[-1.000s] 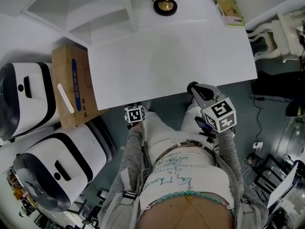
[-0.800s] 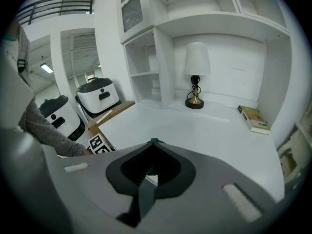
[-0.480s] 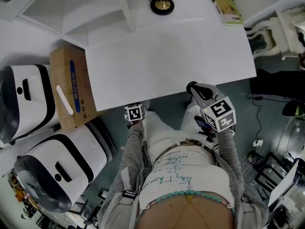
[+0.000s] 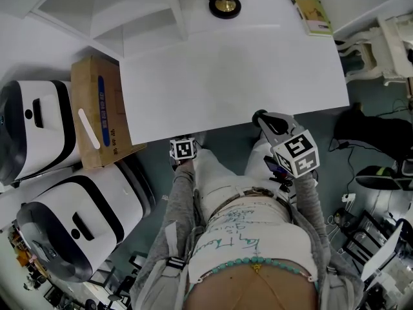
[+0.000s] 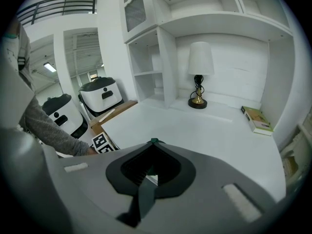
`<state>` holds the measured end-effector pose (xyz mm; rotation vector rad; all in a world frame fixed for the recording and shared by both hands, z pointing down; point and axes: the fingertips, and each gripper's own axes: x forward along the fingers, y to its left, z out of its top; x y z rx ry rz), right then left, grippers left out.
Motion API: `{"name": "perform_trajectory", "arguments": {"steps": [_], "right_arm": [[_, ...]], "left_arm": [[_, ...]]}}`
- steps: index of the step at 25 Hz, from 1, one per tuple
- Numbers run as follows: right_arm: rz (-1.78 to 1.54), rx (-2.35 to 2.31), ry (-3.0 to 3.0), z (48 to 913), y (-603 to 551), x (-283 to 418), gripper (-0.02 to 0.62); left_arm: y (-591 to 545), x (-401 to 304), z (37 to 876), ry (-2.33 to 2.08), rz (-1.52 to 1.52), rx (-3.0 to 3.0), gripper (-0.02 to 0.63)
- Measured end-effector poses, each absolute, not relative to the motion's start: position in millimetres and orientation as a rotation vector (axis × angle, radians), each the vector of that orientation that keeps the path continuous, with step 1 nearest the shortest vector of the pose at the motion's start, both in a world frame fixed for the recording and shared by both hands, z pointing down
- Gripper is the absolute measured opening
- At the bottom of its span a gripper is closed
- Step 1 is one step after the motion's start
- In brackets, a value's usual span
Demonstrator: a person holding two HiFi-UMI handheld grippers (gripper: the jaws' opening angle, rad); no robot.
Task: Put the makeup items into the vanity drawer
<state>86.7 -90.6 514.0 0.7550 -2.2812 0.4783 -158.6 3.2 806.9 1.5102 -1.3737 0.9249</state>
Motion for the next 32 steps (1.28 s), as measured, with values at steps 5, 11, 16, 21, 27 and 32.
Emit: {"name": "perform_trajectory", "arguments": {"steps": [5,11,16,21,27,32], "right_arm": [[0.469,0.741,-2.285,514.4,-87.5,86.1,0.029],[0.461,0.719,-2.290,515.7,-84.6,85.4,0.029],[0.451,0.687,-2.300,516.9,-82.2,81.4,0.029],[0.442,0.657,-2.306,516.8,-79.4,77.2,0.029],[0.438,0.627,-2.320,516.4,-77.0,70.0,0.029],[0.428,0.609,-2.328,515.3,-75.4,67.2,0.029]], "left_arm": [[4.4,-156.5,805.0,-1.370,0.930,1.514,0.091],[11.9,-152.8,805.7,-1.366,0.929,1.506,0.091],[22.6,-150.7,808.2,-1.375,0.934,1.503,0.091],[37.2,-146.6,806.5,-1.367,0.944,1.497,0.091],[50.6,-144.2,806.6,-1.362,0.954,1.491,0.091],[58.0,-141.3,806.8,-1.363,0.950,1.491,0.091]]}}
